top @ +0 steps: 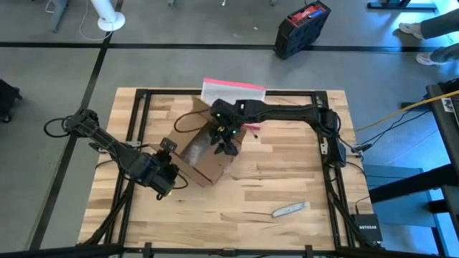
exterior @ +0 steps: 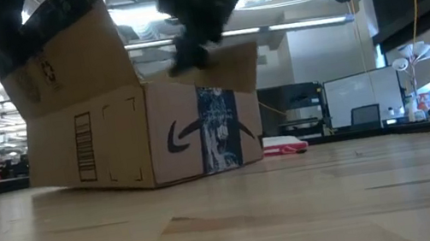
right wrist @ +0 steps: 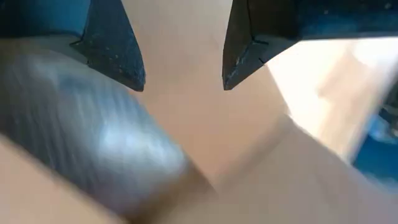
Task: Unpack boxes
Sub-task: Open the cardboard box using the gray cutter
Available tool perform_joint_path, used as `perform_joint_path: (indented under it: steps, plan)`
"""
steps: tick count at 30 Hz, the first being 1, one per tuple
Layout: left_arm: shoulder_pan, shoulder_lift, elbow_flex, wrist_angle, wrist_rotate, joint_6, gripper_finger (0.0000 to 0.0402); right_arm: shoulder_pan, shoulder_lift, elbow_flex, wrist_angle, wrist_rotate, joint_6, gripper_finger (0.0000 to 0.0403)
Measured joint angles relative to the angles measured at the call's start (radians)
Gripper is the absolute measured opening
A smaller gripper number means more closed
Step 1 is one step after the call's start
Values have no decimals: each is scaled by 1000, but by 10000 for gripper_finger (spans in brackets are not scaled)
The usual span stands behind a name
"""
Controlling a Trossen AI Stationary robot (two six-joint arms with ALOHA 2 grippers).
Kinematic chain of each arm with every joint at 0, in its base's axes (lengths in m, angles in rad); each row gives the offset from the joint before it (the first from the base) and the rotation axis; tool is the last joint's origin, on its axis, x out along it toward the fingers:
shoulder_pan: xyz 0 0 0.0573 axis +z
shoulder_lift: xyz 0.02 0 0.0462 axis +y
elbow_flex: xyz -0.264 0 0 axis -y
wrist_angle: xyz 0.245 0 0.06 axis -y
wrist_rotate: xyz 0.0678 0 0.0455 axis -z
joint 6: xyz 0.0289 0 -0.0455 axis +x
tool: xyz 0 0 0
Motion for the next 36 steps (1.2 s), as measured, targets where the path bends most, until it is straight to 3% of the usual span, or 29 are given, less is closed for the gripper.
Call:
perform_joint_path:
  steps: [4, 11, 17, 22, 30, 36]
  plan:
    - [0, 0, 28, -3, -13, -11, 0, -47, 0, 0, -170, 101, -57, 207]
    - [-1, 0, 67, -27, -18, -187, 5, -99, 0, 0, -317, 107, -62, 207]
    - [-4, -1, 67, -65, 165, -443, 37, -94, 0, 0, -328, 106, -49, 207]
    - [-30, -1, 68, -32, 334, -517, 58, -95, 0, 0, -311, 129, -25, 207]
    - [-63, -2, 86, 17, 436, -544, 74, -93, 0, 0, -292, 123, 21, 207]
    - [-18, 0, 86, 137, 442, -338, 76, -70, -1, 0, -296, 106, 66, 207]
